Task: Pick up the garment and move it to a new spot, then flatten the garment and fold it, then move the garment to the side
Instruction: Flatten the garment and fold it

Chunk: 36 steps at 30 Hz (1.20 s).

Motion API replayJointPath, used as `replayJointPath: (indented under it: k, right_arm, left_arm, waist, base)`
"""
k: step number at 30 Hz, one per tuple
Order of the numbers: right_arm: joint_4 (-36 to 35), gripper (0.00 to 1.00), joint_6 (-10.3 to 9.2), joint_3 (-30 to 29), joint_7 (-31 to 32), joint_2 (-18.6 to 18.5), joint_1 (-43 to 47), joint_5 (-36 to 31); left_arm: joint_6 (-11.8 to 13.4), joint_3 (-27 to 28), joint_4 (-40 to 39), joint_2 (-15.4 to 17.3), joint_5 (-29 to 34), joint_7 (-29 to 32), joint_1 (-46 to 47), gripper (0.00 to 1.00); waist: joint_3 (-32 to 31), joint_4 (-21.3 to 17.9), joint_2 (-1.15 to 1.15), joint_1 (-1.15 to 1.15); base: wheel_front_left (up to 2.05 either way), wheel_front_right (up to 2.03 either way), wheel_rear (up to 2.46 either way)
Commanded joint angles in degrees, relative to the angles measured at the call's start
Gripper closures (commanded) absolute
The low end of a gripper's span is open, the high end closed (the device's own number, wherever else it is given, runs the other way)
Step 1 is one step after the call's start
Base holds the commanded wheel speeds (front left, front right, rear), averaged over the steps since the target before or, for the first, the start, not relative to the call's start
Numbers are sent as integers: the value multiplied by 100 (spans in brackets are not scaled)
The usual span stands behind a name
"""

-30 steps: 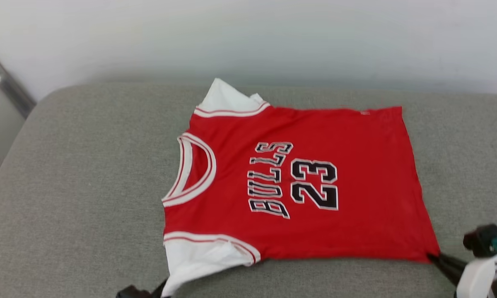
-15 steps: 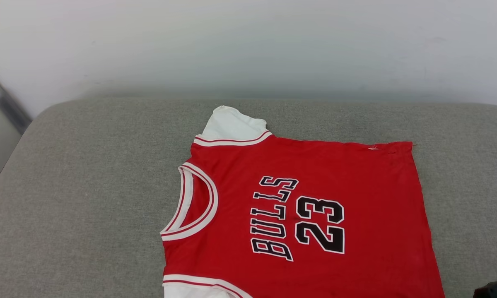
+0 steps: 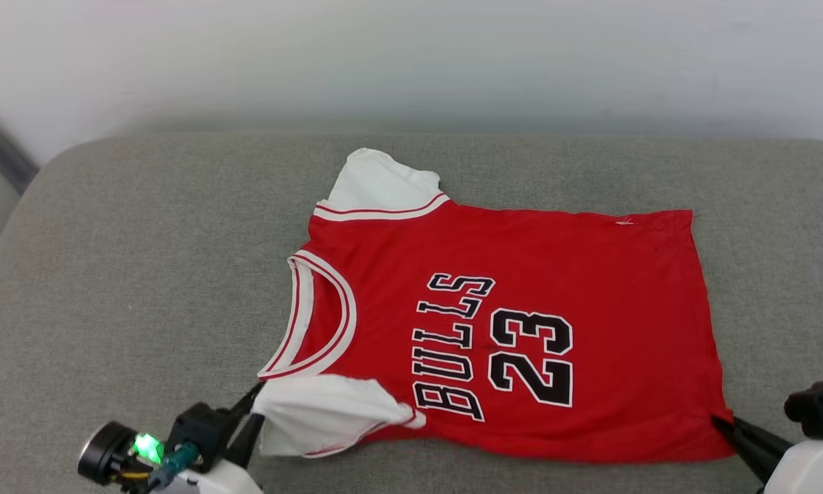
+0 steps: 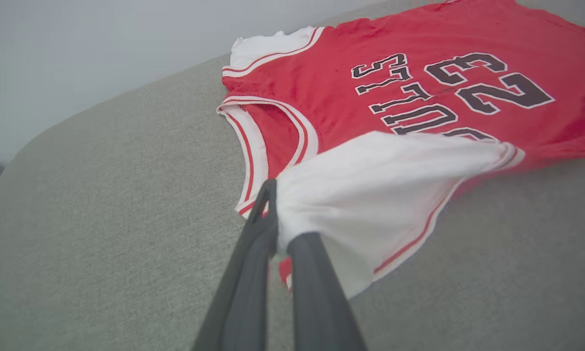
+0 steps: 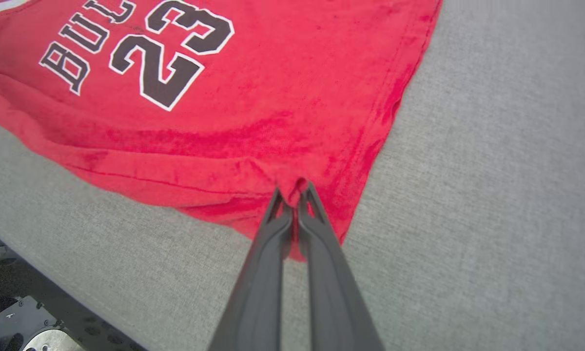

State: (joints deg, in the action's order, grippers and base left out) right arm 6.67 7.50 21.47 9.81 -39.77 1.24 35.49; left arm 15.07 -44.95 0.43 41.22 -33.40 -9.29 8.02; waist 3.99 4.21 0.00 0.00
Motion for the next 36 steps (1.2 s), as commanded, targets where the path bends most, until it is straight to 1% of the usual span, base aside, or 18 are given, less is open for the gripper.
replayJointPath:
  k: [1, 8, 15, 18, 21, 25, 29, 34, 35, 36]
  right_arm:
    - [-105, 100, -2, -111, 78, 27, -122, -65]
    - [-331, 100, -2, -433, 448, 122, -561, -125]
    - [-80, 100, -2, -489, 642, 262, -1124, -118]
    - [93, 100, -2, -368, 671, 274, -1369, -161]
    - [303, 100, -2, -254, 669, 362, -1630, -201]
    - [666, 100, -3, -21, 763, 415, -1881, -209]
    - [997, 100, -6, 196, 759, 413, -2018, -173]
    - [1173, 100, -4, 424, 713, 438, -2151, -71]
    - [1181, 100, -3, 450, 680, 416, -2175, -82]
    - [1181, 100, -3, 450, 680, 416, -2175, -82]
  left_arm:
    - [-47, 49, 52, -30, 63, -11, 223, 100]
    - [-430, 42, 351, -40, 319, 163, 1187, 100]
    - [-914, -48, 1084, -255, 460, 240, 2047, 100]
    - [-1079, -68, 1569, -378, 467, 181, 2298, 100]
    - [-1226, -110, 2098, -491, 461, 108, 2463, 100]
    - [-1462, -195, 2810, -689, 426, 37, 2640, 100]
    - [-1707, -359, 3380, -938, 411, 44, 2733, 100]
    - [-1904, -436, 3914, -1120, 357, -75, 2883, 100]
    - [-1933, -430, 3989, -1153, 323, -96, 2903, 90]
    - [-1933, -430, 3989, -1153, 323, -96, 2903, 90]
  waist:
    - [114, -41, 0, 0]
    - [501, -199, 0, 0]
    - [984, -300, 0, 0]
    - [1199, -350, 0, 0]
    - [1377, -396, 0, 0]
    - [1503, -426, 0, 0]
    - [1502, -415, 0, 0]
    - [1377, -389, 0, 0]
    - [1337, -381, 0, 0]
    - [1337, -381, 0, 0]
  base:
    - [0, 0, 0]
    - [0, 0, 0]
    - [0, 0, 0]
    - [0, 0, 0]
    - [0, 0, 0]
    - [0, 0, 0]
    - [0, 0, 0]
    - [0, 0, 0]
    - [0, 0, 0]
    - [0, 0, 0]
